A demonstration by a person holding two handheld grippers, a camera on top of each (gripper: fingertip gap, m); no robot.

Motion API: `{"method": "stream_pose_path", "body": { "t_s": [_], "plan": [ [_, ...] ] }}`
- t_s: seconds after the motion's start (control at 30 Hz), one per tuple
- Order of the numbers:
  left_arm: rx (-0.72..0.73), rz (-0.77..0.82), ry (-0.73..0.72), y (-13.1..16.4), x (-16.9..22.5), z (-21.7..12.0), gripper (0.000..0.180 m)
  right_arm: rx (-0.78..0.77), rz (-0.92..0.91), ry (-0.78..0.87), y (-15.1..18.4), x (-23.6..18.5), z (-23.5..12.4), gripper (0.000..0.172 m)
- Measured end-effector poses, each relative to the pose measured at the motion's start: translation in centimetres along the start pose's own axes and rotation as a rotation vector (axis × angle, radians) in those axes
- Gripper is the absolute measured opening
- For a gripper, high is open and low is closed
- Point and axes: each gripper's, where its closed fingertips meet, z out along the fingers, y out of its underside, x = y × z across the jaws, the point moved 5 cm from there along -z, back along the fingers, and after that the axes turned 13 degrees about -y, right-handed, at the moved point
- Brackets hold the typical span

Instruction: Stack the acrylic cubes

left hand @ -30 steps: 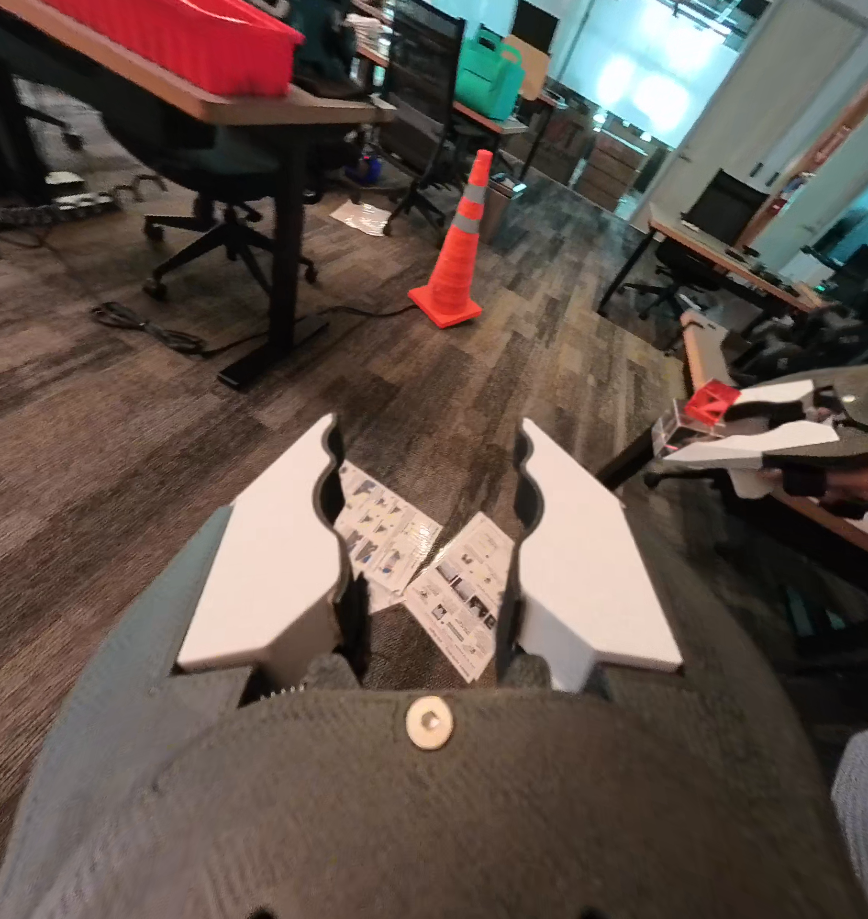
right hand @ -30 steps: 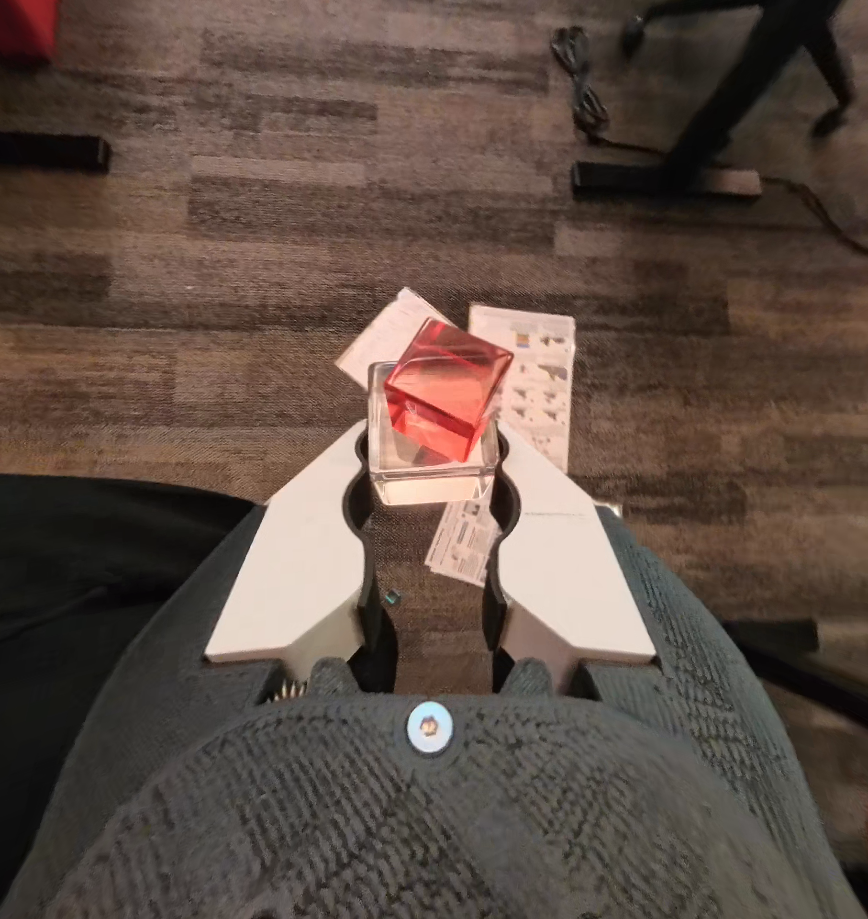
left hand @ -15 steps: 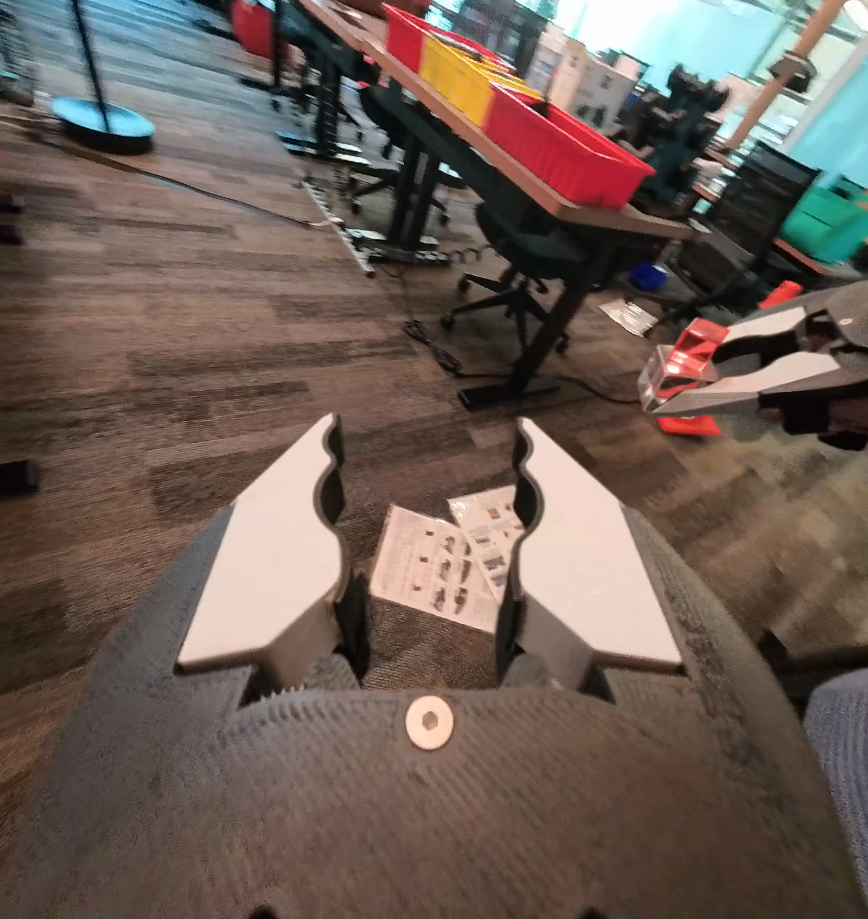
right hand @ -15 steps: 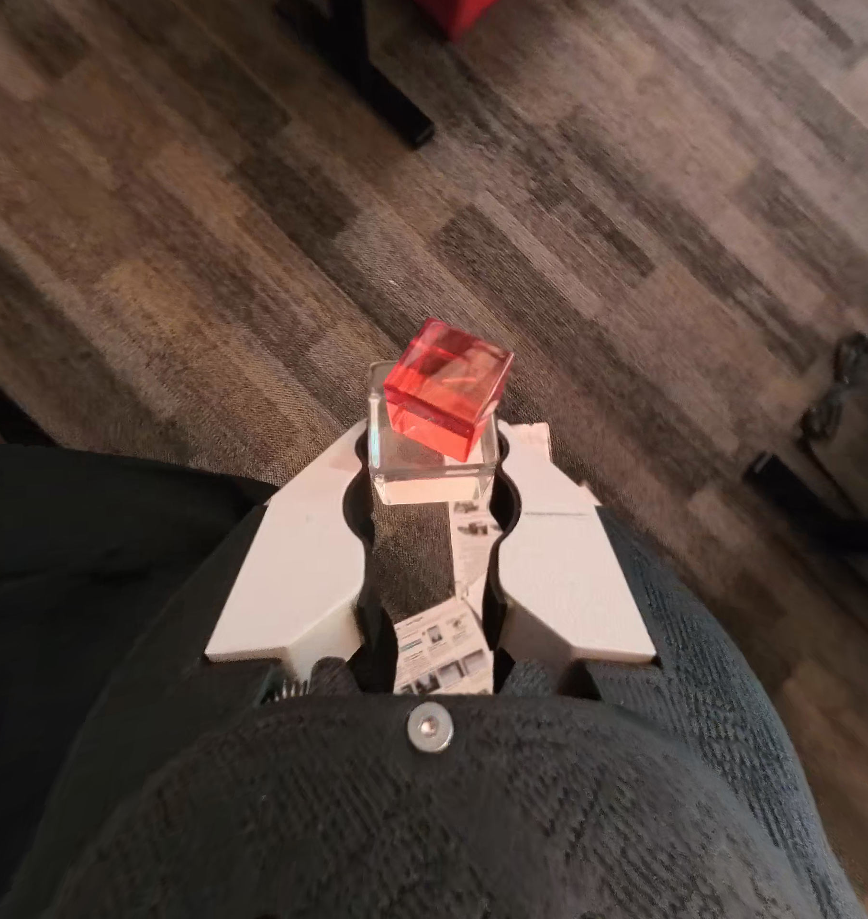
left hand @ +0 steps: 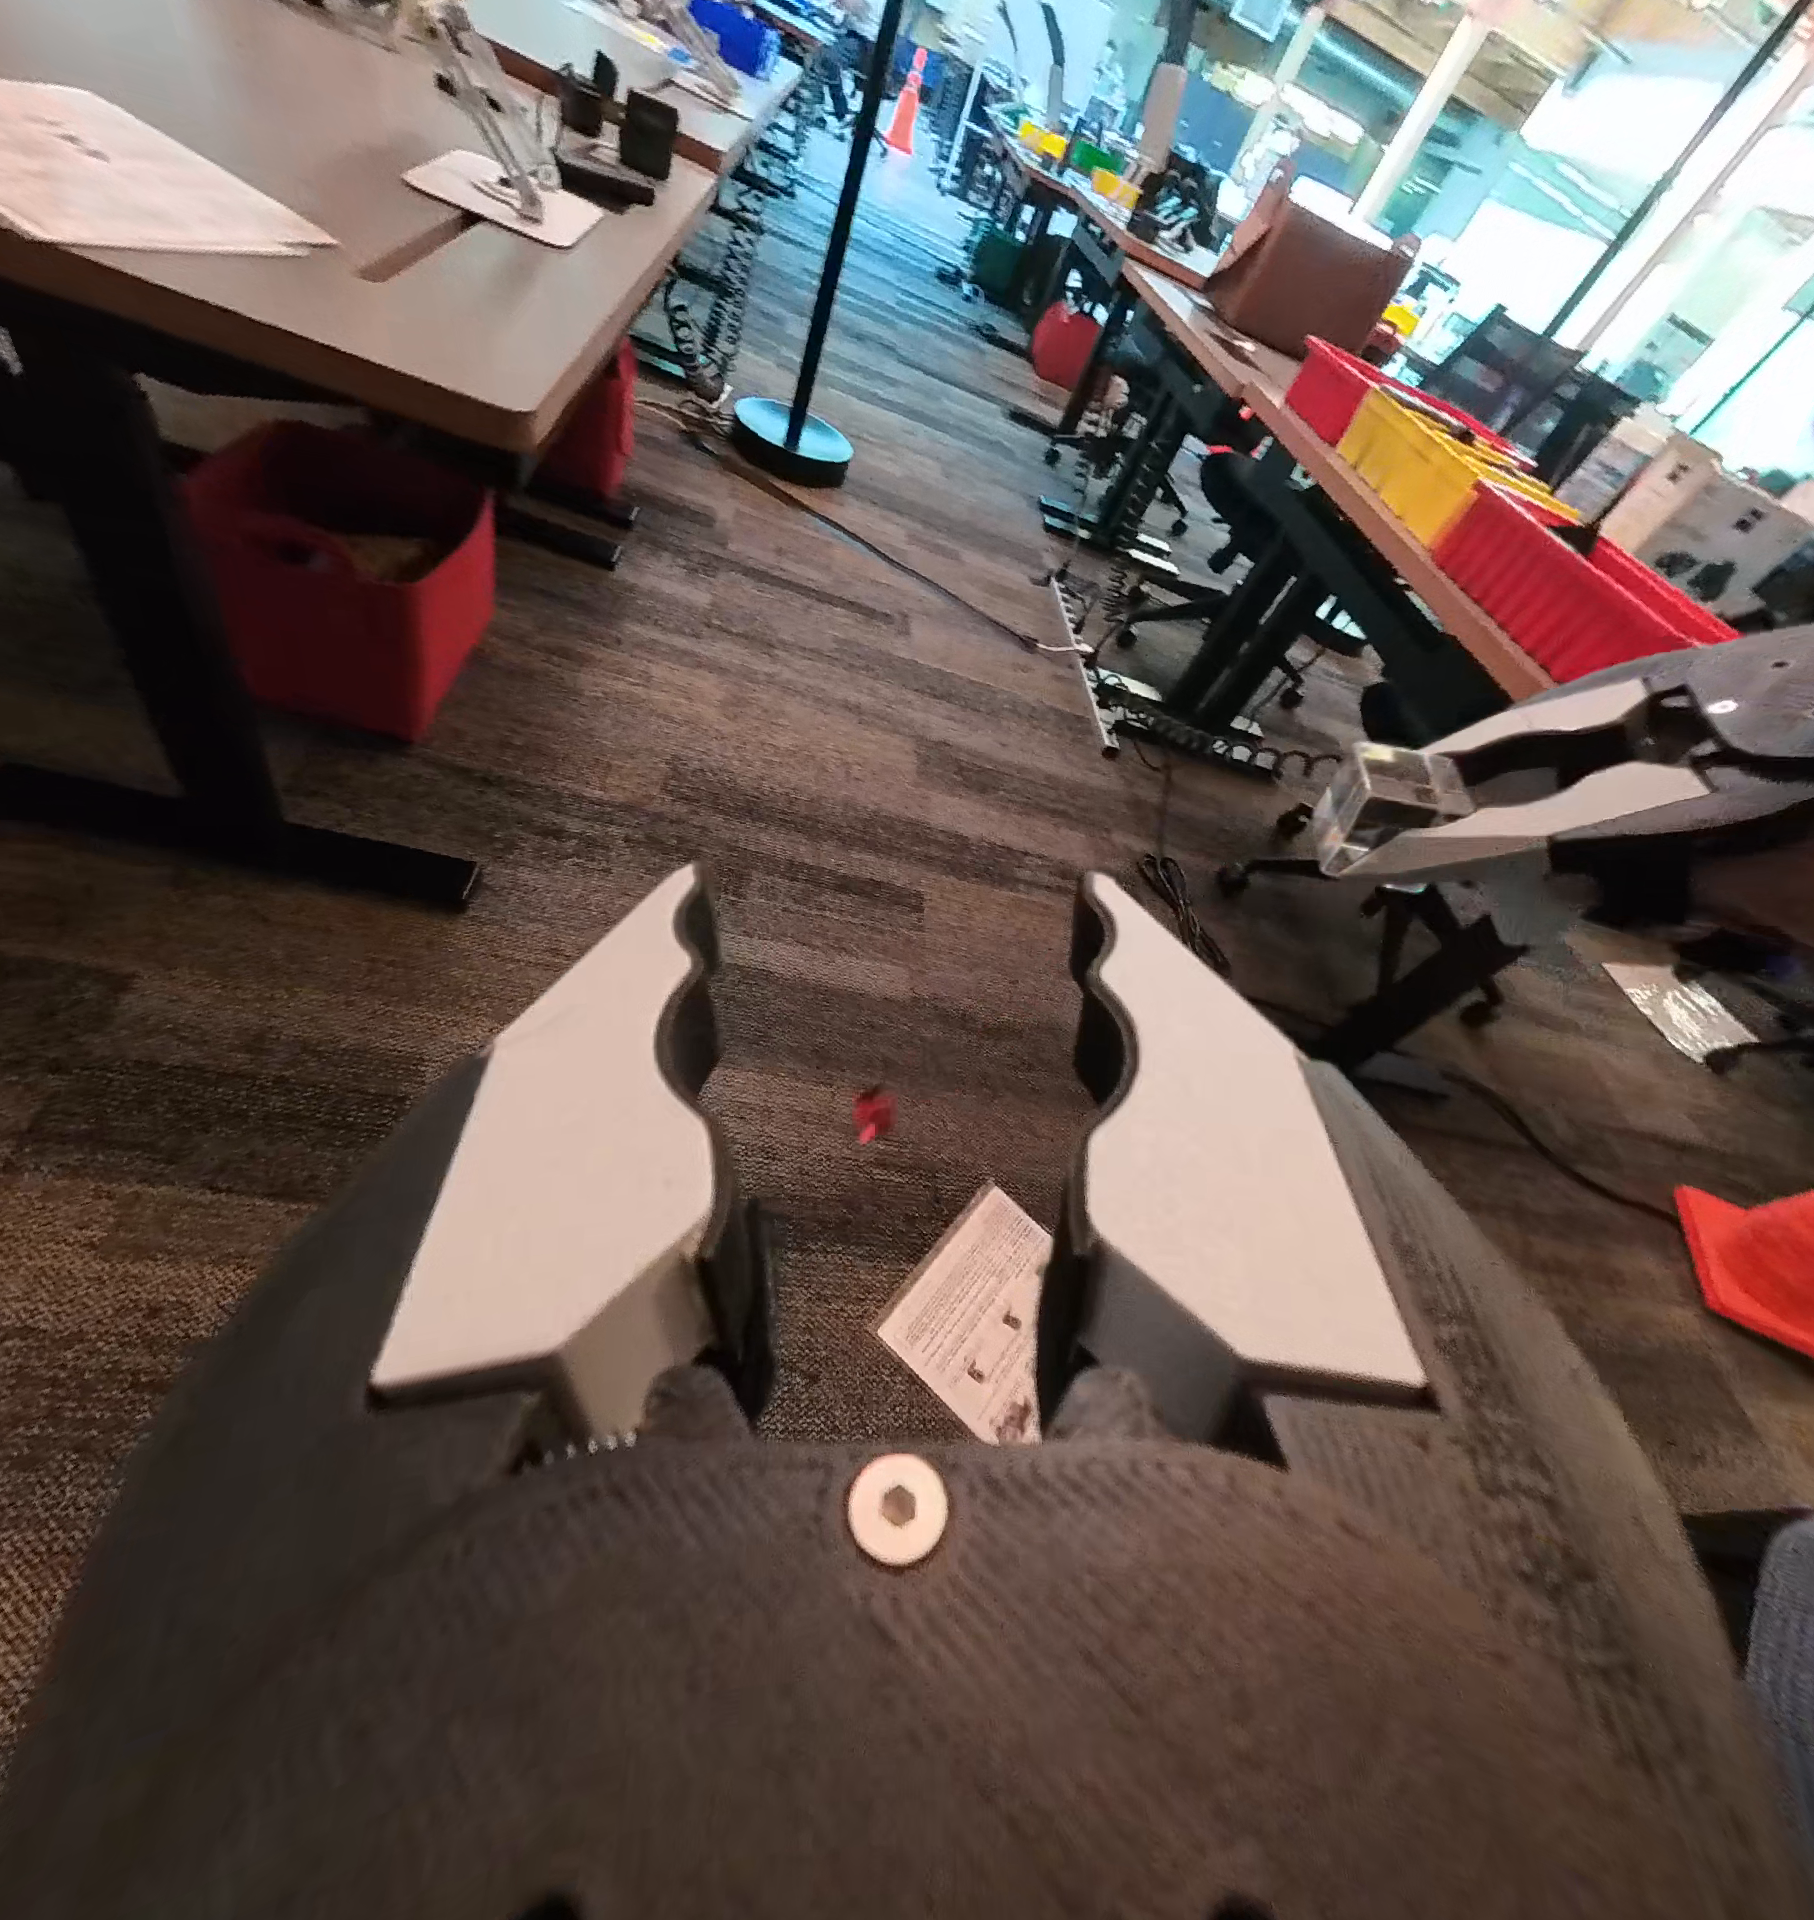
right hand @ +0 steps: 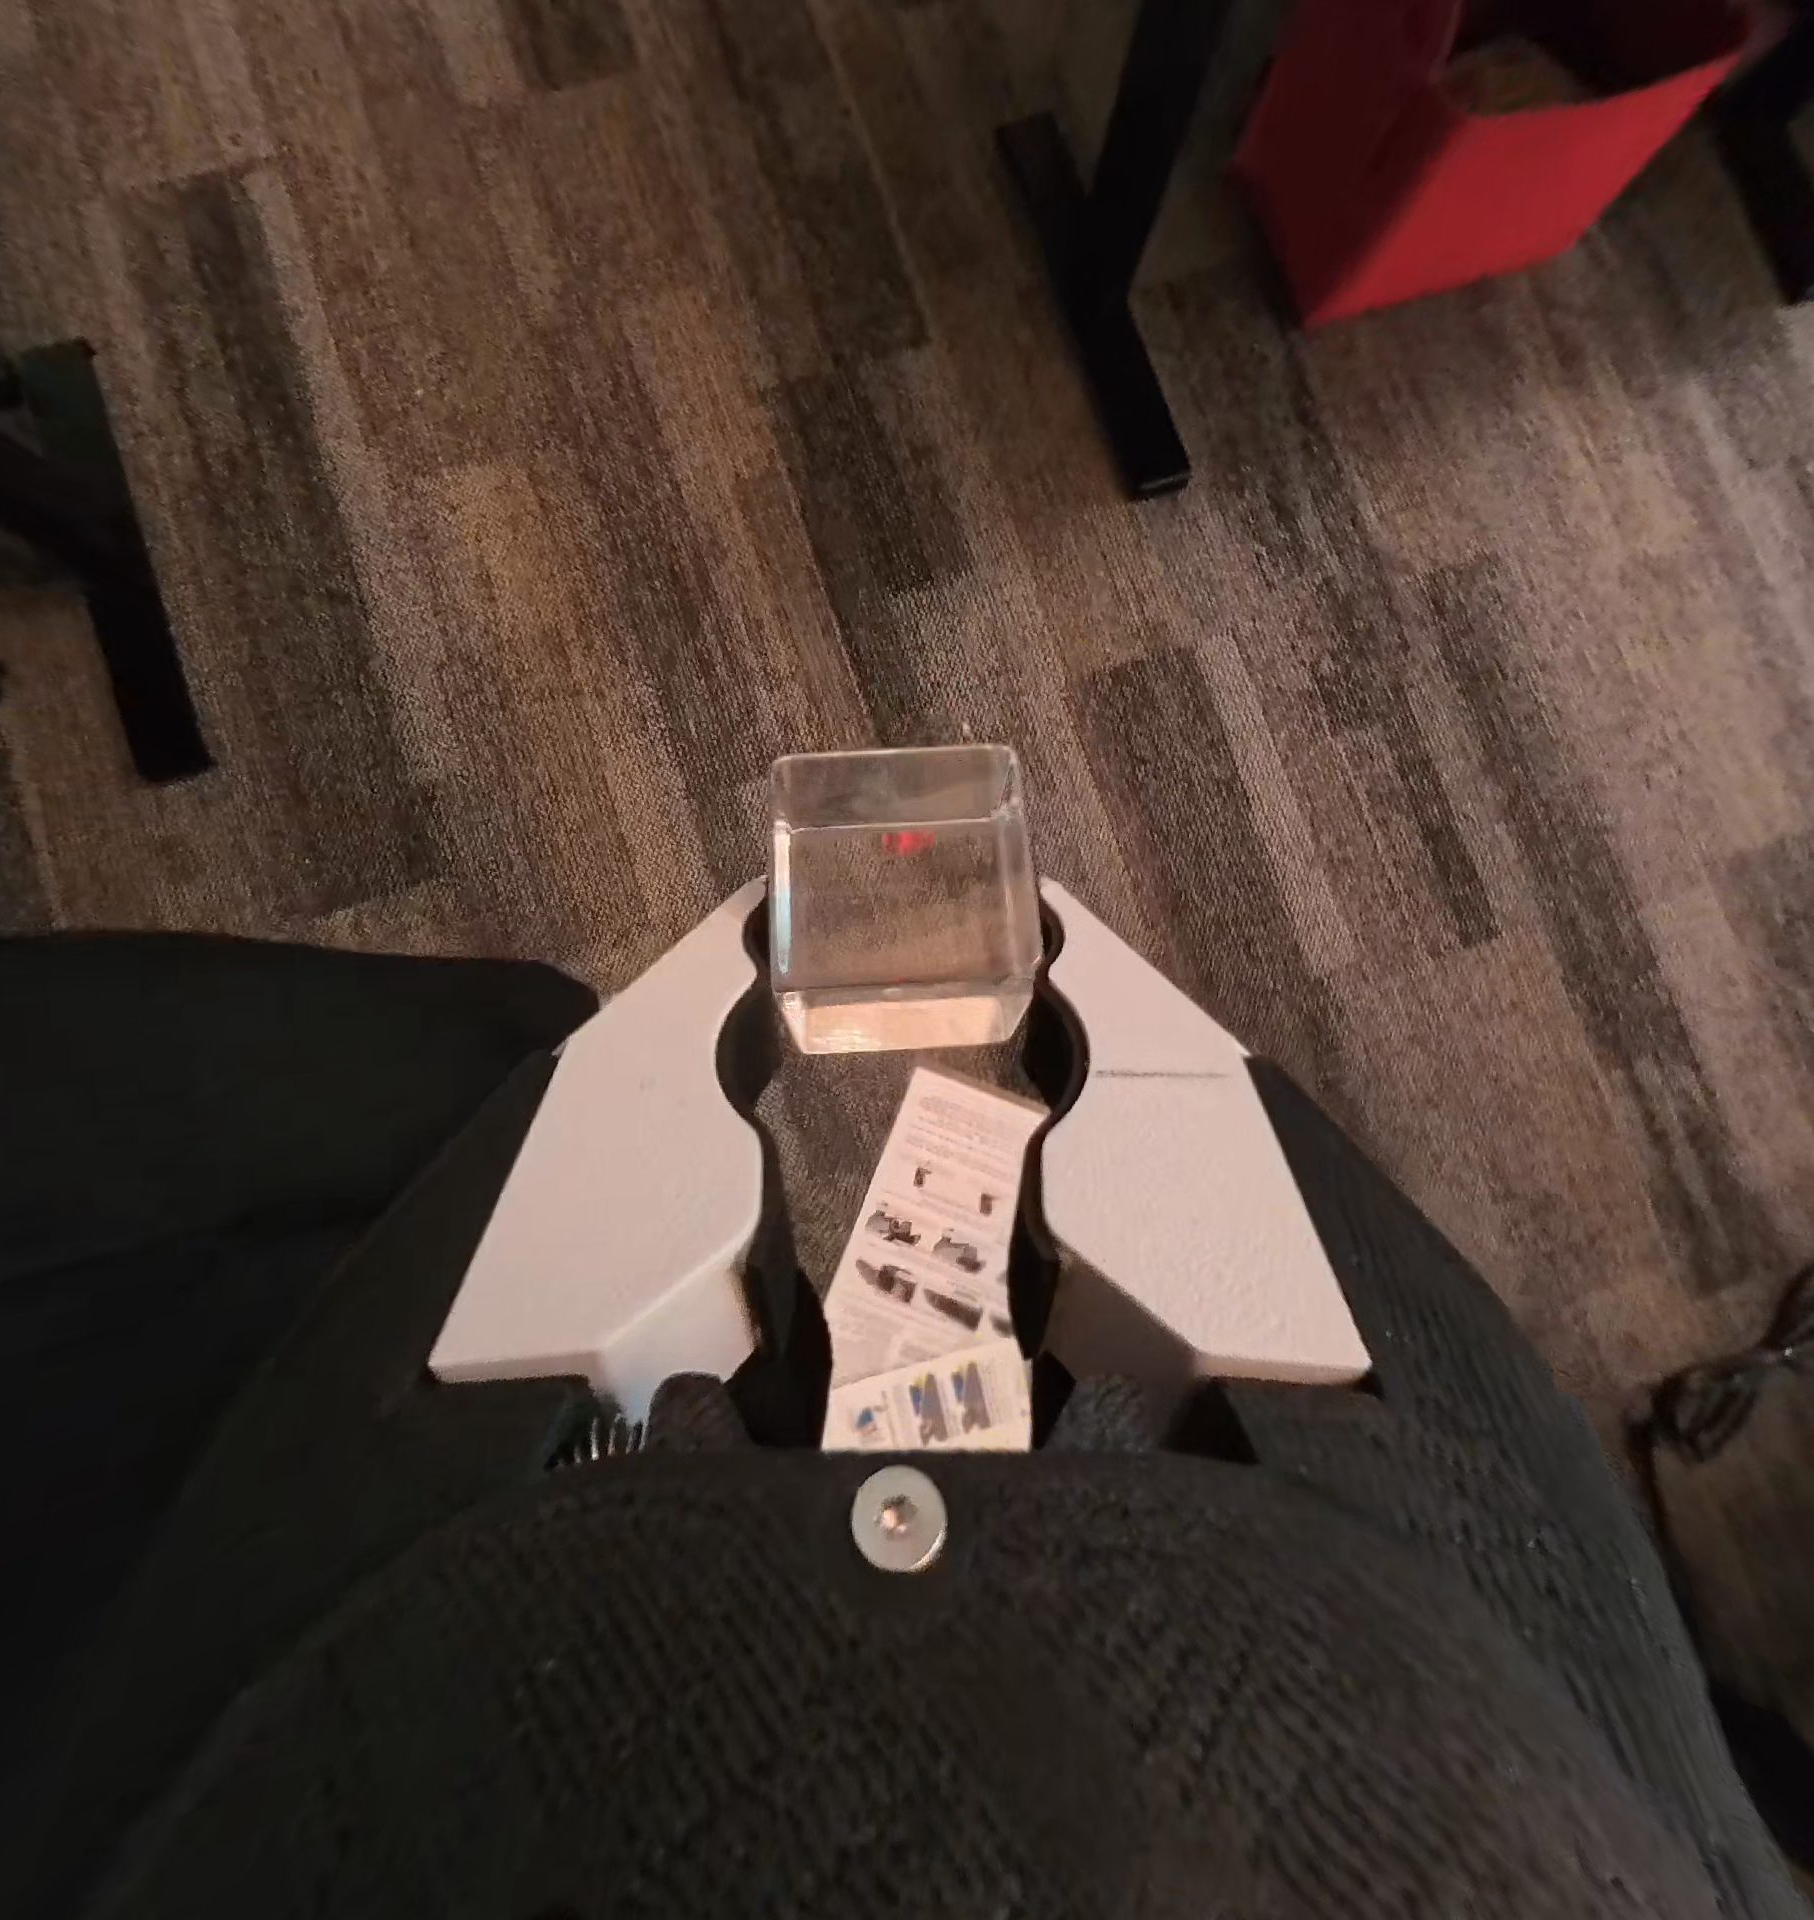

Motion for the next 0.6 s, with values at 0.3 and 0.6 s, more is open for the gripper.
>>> {"method": "stream_pose_path", "body": {
  "t_s": [0.3,0.6],
  "plan": [
    [-0.001,-0.031,-0.075,-2.3,-5.8,4.9,0.068,0.036,-0.037,-0.026,-6.3,4.2,5.4,0.044],
    [0.048,0.038,-0.095,-9.4,-12.0,10.5,0.068,0.068,0.059,-0.013,-7.7,6.9,11.4,0.044]
  ]
}}
